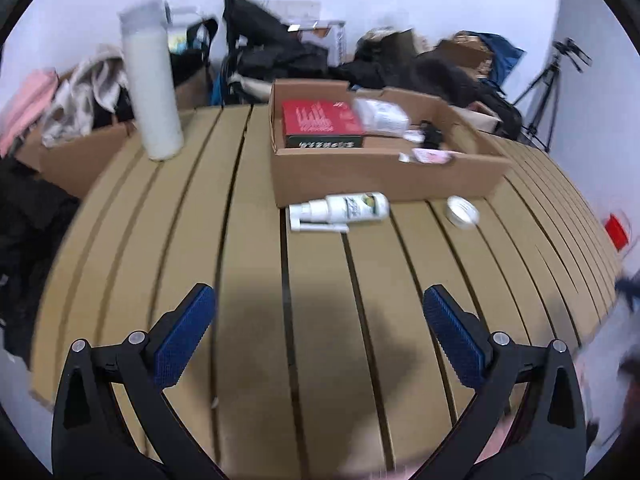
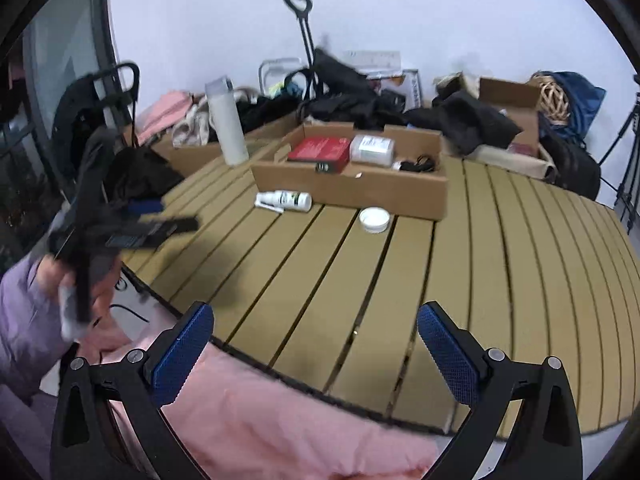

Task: Organize objects
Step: 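Grasp the white spray bottle with the left tool while the right tool grasps the large white lid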

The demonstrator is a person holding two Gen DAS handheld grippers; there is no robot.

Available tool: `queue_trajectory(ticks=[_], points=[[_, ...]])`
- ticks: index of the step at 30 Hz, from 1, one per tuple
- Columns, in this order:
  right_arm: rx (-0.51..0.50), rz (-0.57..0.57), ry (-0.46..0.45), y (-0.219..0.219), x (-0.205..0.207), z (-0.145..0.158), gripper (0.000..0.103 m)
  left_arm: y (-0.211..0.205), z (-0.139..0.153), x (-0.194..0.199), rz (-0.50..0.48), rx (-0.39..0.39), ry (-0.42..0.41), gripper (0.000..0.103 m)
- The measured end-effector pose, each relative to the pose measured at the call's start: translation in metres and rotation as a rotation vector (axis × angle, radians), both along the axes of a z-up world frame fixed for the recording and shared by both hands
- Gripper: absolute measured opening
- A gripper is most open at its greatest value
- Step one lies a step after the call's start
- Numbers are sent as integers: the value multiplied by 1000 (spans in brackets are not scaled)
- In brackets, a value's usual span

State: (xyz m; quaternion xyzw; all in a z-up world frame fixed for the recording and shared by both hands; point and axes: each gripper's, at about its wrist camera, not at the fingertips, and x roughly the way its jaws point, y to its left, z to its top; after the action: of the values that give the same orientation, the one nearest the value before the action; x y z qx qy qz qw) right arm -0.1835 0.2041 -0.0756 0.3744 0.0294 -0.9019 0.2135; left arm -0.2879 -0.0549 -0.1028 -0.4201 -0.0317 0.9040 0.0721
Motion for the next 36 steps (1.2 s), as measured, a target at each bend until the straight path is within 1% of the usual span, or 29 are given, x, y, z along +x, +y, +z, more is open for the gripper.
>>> queue_trajectory(ticks=[3,5,7,9,11,12,13,15,16,17,18,19,20,22,23,24,25,26,27,28,29,30,31,32,33,34,35,36], points=[[-3,8,-41,-8,-29,-16,103,2,-18,-44,-3,29,-40,103],[-1,8,-60,-11,-54,-26,103,4,-26,-61,-4,28,-57,103],[5,1,-78,-13,-80,-37,103,4,-36,-76,-9,55,-79,103],[2,-6,-94,-14,-101,-43,103,-1,-45,-81,2,120,-108,101],[8,-15,-102,-16,-124,-50,103,-5,-49,-77,2,201,-114,101],[12,-16,-98,-18,-133,-52,103,-3,-48,-70,-22,254,-111,101],[18,-17,-97,-19,-142,-55,103,0,-45,-66,-54,279,-107,100],[25,-26,-91,-22,-159,-61,103,18,-33,-46,-167,273,-90,99],[27,-32,-87,-23,-165,-63,103,25,-25,-36,-214,240,-57,99],[28,-39,-83,-23,-171,-65,103,27,-20,-29,-227,197,-21,101],[31,-48,-83,-23,-176,-67,103,30,-13,-21,-217,110,47,101],[32,-55,-84,-23,-182,-69,103,29,-11,-20,-202,61,80,101],[26,-59,-86,-23,-187,-71,103,27,-12,-24,-191,31,91,101],[18,-63,-86,-23,-191,-74,103,15,-22,-46,-128,37,32,101],[24,-67,-83,-24,-193,-75,103,9,-29,-60,-87,52,-17,101],[36,-72,-79,-24,-194,-77,103,1,-36,-74,-55,81,-53,101],[53,-78,-75,-25,-195,-78,103,-4,-42,-83,-30,104,-70,101],[73,-87,-73,-26,-196,-81,103,-10,-49,-92,-1,149,-102,99],[84,-92,-72,-26,-197,-83,103,-13,-52,-95,12,169,-116,98],[84,-94,-73,-26,-198,-84,99,-12,-49,-94,18,179,-91,97],[81,-94,-81,-26,-201,-87,90,-10,-44,-89,-4,213,-65,94],[77,-88,-92,-26,-203,-89,84,-8,-41,-87,-15,230,-54,90],[75,-81,-101,-26,-204,-91,70,-5,-39,-83,-20,238,-42,88],[86,-79,-104,-28,-204,-93,63,-1,-38,-81,-28,245,-29,82],[99,-73,-102,-30,-203,-94,60,4,-37,-77,-40,255,-30,74],[112,-64,-99,-33,-202,-95,51,9,-38,-76,-48,263,-37,69],[126,-59,-90,-35,-199,-96,49,14,-39,-74,-65,285,-55,62],[127,-54,-90,-36,-196,-96,48,22,-40,-69,-89,306,-81,59]])
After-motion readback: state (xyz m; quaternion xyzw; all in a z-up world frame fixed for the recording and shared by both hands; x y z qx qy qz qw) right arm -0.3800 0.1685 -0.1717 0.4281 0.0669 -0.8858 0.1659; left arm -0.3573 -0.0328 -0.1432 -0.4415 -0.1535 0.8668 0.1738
